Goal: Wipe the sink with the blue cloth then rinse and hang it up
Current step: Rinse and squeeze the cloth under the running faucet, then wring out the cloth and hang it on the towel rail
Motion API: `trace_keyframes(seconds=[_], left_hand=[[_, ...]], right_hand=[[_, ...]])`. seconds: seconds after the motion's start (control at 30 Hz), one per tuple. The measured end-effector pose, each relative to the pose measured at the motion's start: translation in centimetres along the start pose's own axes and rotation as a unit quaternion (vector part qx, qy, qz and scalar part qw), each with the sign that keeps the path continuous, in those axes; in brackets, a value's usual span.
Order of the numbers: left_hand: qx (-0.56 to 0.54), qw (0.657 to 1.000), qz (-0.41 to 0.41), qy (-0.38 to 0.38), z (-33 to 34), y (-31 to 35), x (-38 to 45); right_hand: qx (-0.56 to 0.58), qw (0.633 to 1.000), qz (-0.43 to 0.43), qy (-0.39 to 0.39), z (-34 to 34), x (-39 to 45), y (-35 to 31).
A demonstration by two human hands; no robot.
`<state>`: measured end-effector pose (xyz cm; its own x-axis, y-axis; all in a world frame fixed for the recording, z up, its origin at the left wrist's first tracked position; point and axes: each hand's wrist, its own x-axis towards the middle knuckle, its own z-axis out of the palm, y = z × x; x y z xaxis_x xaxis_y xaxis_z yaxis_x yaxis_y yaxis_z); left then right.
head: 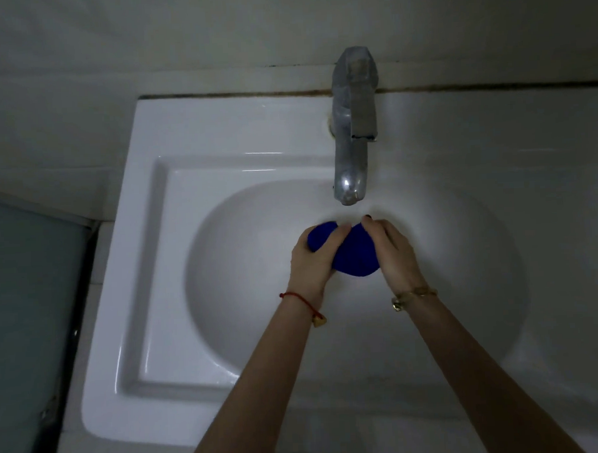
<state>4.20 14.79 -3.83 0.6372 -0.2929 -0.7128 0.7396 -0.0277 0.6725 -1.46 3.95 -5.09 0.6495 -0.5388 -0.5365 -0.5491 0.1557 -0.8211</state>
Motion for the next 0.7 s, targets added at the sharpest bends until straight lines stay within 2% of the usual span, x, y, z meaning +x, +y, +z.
trace_keyframes(seconds=[0.07,0.2,0.5,0.7], left_hand=[[0.009,0.999,0.013,-0.033,-0.6,0.8,-1.1],[0.023,0.997,0.027,-0.062,-1.2,1.8,-3.8],[-0.002,0.997,0.039,-0.065,-2.7,1.7,-10.6],[-0.026,0.998,0.047,-0.033,-4.5,0.5,-15.2]], right_hand=[[0.034,0.998,0.015,-0.044,-1.2,-1.1,-0.4],[0.059,0.996,-0.017,-0.071,-2.6,-4.5,-1.5],[-0.041,0.997,-0.026,-0.063,-3.7,-11.3,-3.0],[-0.072,0.994,-0.037,-0.073,-3.9,-15.3,-2.9]])
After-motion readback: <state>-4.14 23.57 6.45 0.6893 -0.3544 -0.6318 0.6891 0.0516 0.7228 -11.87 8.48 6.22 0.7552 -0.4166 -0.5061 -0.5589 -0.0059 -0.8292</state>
